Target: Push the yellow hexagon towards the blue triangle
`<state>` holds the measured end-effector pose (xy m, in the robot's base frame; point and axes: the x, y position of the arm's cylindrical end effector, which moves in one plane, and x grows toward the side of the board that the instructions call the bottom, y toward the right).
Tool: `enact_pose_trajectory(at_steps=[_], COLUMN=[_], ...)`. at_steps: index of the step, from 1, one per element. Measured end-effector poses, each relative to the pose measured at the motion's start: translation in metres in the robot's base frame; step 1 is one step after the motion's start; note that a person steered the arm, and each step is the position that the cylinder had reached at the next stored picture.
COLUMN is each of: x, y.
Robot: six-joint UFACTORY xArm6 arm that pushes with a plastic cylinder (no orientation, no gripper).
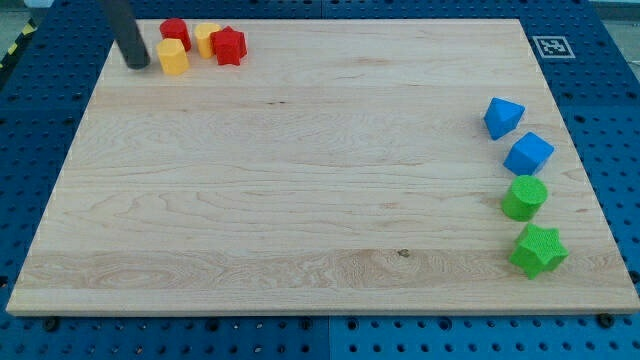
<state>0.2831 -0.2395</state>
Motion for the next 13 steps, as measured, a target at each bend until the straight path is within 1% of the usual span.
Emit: enact_pose_trajectory(at_steps=[2,5,6,8,9,11,13], x=[-0.003,-0.003,0.010,0.063,0.074,0.080,0.067], y=[0.054,0.166,0.198,0.230,0.249,0.287,0.337])
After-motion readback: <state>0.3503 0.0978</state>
